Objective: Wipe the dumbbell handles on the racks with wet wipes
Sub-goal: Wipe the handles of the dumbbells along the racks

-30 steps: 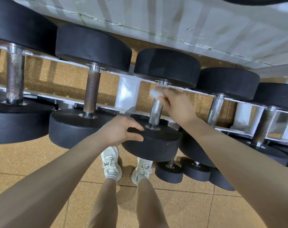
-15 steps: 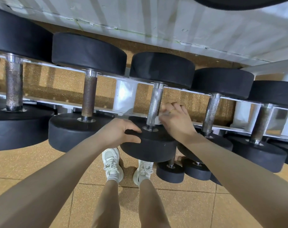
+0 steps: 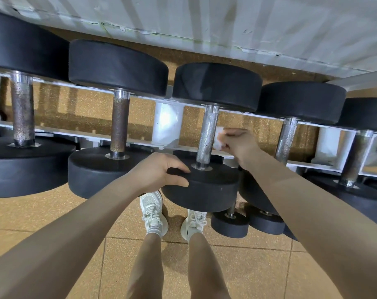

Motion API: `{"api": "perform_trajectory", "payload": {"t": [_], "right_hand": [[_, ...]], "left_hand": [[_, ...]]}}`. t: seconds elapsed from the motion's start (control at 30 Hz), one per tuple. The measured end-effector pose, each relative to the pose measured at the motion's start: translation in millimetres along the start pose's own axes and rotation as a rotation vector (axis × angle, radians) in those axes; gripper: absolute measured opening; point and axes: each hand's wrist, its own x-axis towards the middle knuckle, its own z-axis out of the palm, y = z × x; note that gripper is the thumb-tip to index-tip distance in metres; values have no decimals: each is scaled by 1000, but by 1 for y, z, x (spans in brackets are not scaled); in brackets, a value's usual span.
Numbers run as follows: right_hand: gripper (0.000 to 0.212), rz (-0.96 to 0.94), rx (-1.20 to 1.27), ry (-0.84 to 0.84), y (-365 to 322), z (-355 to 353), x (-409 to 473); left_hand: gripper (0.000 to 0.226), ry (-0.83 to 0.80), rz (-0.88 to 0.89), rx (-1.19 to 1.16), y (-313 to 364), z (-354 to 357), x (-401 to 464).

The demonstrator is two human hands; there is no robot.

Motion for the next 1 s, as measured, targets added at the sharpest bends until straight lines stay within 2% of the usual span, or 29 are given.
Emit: {"api": "perform_trajectory", "payload": {"t": [0.07, 0.13, 0.17, 0.23, 0.3, 0.37, 0.5, 0.57, 0.63, 0.73, 0.8, 0.9, 1.0], "right_hand": [[28, 63, -138, -139, 10, -8, -9], [24, 103, -163, -160, 12, -12, -8], [21, 123, -105, -92, 9, -13, -1], [21, 199, 186, 43, -3, -13, 14], [14, 222, 471, 83, -16, -7, 22], [17, 169, 516, 78, -20, 4, 25], [25, 41, 368, 51, -10, 11, 19], [26, -1, 56, 58, 5, 6, 13], [28, 16, -121, -8, 24, 6, 3], [27, 137, -123, -123, 30, 6, 1], [17, 192, 34, -61, 8, 2, 14], [15, 127, 410, 59, -23, 4, 35], [19, 85, 412, 48, -21, 21, 34]], "left_hand": [[34, -7, -1, 13, 1, -1, 0], [34, -4, 2, 15, 1, 0, -1], [34, 0, 0, 12, 1, 0, -1], [34, 9, 0, 1, 0, 1, -1], [33, 16, 2, -5, -1, 2, 0], [33, 21, -1, -18, -2, 2, 0], [34, 16, 5, -14, -3, 3, 0], [34, 11, 4, -7, -2, 2, 0], [35, 10, 1, 3, -1, 2, 0], [35, 13, 7, 9, 0, 1, -1], [35, 12, 11, 11, 0, 2, -1], [35, 19, 12, -2, -1, 2, 0], [34, 26, 2, -18, -2, 3, 0]]}}
